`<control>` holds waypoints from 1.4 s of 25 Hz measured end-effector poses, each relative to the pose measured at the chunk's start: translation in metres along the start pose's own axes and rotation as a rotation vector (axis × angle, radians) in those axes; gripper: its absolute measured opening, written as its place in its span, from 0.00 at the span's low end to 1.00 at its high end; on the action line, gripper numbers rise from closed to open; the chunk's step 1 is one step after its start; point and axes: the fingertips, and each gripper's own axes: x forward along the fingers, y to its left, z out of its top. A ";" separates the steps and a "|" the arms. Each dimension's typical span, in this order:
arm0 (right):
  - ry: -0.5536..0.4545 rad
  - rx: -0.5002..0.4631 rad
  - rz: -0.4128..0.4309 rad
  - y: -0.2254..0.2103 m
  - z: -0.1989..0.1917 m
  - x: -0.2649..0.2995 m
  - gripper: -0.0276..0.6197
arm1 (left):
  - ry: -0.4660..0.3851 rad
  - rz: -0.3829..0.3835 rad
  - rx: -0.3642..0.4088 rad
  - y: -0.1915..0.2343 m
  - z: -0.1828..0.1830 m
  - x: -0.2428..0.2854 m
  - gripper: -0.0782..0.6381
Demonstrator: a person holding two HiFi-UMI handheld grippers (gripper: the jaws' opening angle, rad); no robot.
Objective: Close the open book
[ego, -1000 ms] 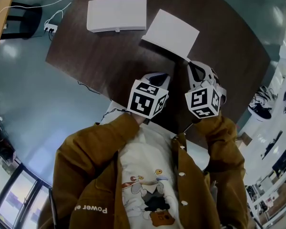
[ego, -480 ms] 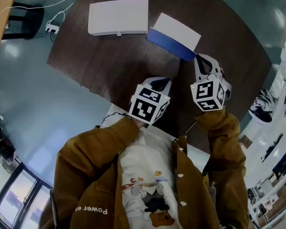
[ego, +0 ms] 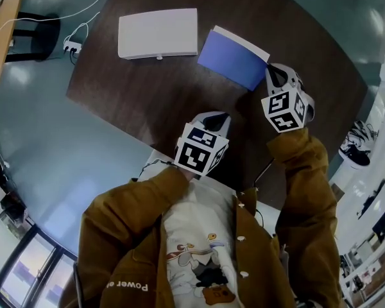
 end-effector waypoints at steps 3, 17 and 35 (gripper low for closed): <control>0.017 -0.007 -0.001 -0.006 -0.004 0.012 0.07 | 0.003 0.006 0.002 0.003 0.002 0.001 0.12; 0.097 -0.035 0.026 -0.020 -0.029 0.071 0.14 | 0.026 0.028 -0.005 0.018 0.005 0.001 0.12; -0.012 0.090 0.003 -0.020 0.006 -0.003 0.09 | 0.005 0.035 0.070 0.010 0.018 -0.027 0.12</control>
